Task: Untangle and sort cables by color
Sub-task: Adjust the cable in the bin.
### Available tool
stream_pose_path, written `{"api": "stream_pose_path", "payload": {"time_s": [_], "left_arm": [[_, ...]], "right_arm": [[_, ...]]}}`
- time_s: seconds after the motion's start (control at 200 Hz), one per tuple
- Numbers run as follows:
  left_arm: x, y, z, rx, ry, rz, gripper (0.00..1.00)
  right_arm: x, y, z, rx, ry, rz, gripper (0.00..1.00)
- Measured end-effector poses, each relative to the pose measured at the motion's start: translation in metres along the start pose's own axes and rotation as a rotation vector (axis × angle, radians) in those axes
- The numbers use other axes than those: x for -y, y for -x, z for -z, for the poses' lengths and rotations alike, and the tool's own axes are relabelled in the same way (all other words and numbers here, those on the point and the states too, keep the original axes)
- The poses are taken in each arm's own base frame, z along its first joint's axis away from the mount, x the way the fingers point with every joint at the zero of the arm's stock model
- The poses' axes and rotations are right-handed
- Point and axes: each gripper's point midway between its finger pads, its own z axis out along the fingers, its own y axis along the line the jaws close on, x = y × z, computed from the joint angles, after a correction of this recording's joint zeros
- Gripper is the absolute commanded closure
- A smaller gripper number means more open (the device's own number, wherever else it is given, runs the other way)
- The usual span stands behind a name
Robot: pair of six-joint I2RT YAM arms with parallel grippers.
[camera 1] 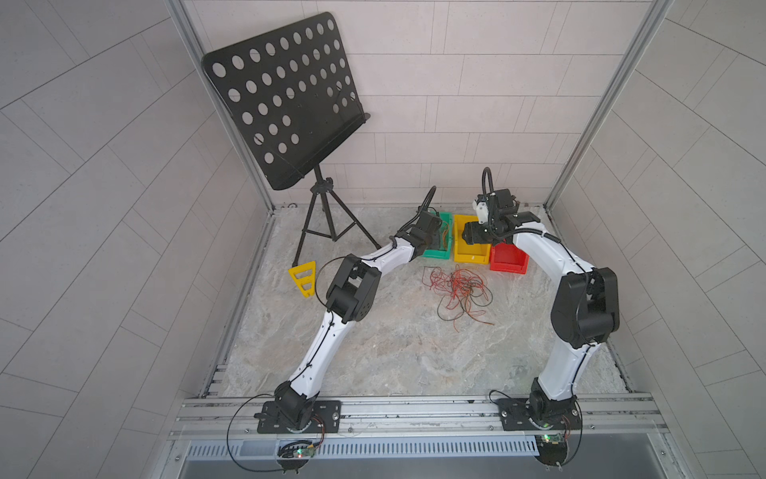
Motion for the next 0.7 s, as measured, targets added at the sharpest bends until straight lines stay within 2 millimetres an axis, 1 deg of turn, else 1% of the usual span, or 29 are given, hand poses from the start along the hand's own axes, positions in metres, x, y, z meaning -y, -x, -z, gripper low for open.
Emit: {"api": "stream_pose_path", "payload": {"time_s": [0.11, 0.23, 0.34, 0.41, 0.535, 0.65, 0.701], "left_arm": [[-0.008, -0.002, -0.001, -0.007, 0.017, -0.01, 0.77], [-0.01, 0.0, -0.001, -0.009, 0.006, -0.012, 0.66], [-0.006, 0.001, 0.002, -0.018, -0.019, -0.006, 0.6], [-0.004, 0.005, 0.005, -0.017, -0.034, -0.001, 0.57], [0.003, 0.017, 0.021, -0.001, -0.064, 0.003, 0.52], [0.011, 0.037, 0.043, 0.035, -0.09, 0.008, 0.46], [0.013, 0.048, 0.053, 0.057, -0.104, 0.011, 0.43]], "right_arm": [[0.003, -0.002, 0.0, -0.004, -0.009, -0.001, 0.32], [0.007, -0.004, -0.002, -0.011, -0.015, -0.003, 0.32], [0.011, -0.005, -0.001, -0.013, -0.021, -0.009, 0.31], [0.015, -0.006, 0.001, -0.01, -0.025, -0.012, 0.31], [0.018, -0.006, 0.009, -0.001, -0.03, -0.015, 0.3], [0.019, -0.004, 0.016, 0.012, -0.031, -0.014, 0.3], [0.019, -0.003, 0.019, 0.018, -0.031, -0.013, 0.29]]}}
